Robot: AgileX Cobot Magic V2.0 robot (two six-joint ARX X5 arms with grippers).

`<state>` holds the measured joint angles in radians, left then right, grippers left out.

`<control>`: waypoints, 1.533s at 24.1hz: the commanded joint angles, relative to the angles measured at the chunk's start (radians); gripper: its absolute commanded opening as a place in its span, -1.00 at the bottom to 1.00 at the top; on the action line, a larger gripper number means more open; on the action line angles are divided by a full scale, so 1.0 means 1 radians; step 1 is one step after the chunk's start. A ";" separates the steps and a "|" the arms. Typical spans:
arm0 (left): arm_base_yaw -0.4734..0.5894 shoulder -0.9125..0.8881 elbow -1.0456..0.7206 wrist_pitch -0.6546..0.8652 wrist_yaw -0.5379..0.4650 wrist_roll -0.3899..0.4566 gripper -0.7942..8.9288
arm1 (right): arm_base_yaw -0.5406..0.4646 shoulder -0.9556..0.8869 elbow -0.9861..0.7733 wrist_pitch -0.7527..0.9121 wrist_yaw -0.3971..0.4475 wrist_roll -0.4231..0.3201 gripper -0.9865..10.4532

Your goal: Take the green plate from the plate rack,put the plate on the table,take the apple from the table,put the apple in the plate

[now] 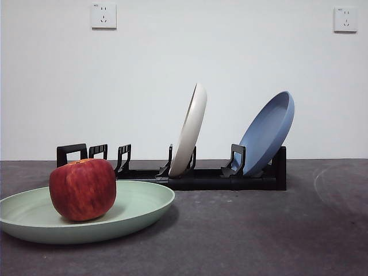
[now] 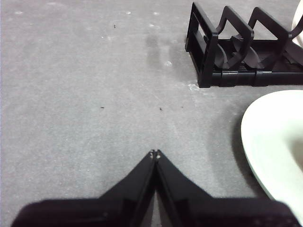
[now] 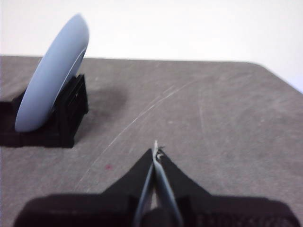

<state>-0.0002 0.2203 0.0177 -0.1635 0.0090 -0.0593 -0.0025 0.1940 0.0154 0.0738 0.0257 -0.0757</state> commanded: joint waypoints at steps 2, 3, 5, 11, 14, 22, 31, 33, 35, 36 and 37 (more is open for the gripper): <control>0.003 0.005 -0.005 0.008 -0.002 0.014 -0.84 | -0.011 -0.093 -0.001 -0.138 -0.012 0.013 -0.83; 0.003 0.005 -0.005 0.008 -0.002 0.014 -0.84 | -0.011 -0.124 -0.001 -0.204 -0.012 0.019 -0.83; 0.003 0.005 -0.005 0.008 -0.002 0.014 -0.84 | -0.011 -0.190 0.000 -0.262 -0.018 0.021 -0.83; 0.003 0.016 -0.005 0.016 -0.002 0.014 -0.84 | -0.011 -0.186 -0.001 -0.262 -0.016 0.030 -0.83; 0.003 0.016 -0.005 0.016 -0.002 0.014 -0.84 | -0.011 -0.185 0.000 -0.260 -0.016 0.035 -0.83; 0.003 0.016 -0.005 0.016 -0.002 0.014 -0.84 | -0.011 -0.185 0.000 -0.260 -0.011 0.035 -0.83; 0.003 0.016 -0.005 0.016 -0.002 0.014 -0.84 | -0.011 -0.185 0.000 -0.260 -0.011 0.035 -0.83; 0.003 0.016 -0.005 0.016 -0.002 0.014 -0.84 | -0.011 -0.185 0.000 -0.260 -0.011 0.035 -0.83; 0.003 0.016 -0.005 0.016 -0.002 0.014 -0.84 | -0.011 -0.185 0.000 -0.260 -0.011 0.035 -0.83; 0.003 0.016 -0.005 0.016 -0.002 0.014 -0.84 | -0.011 -0.185 0.000 -0.260 -0.011 0.035 -0.83; 0.003 0.016 -0.005 0.016 -0.002 0.014 -0.84 | -0.011 -0.185 0.000 -0.260 -0.011 0.035 -0.83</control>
<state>-0.0002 0.2359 0.0177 -0.1555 0.0090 -0.0593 -0.0128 0.0097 0.0212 -0.1879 0.0109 -0.0490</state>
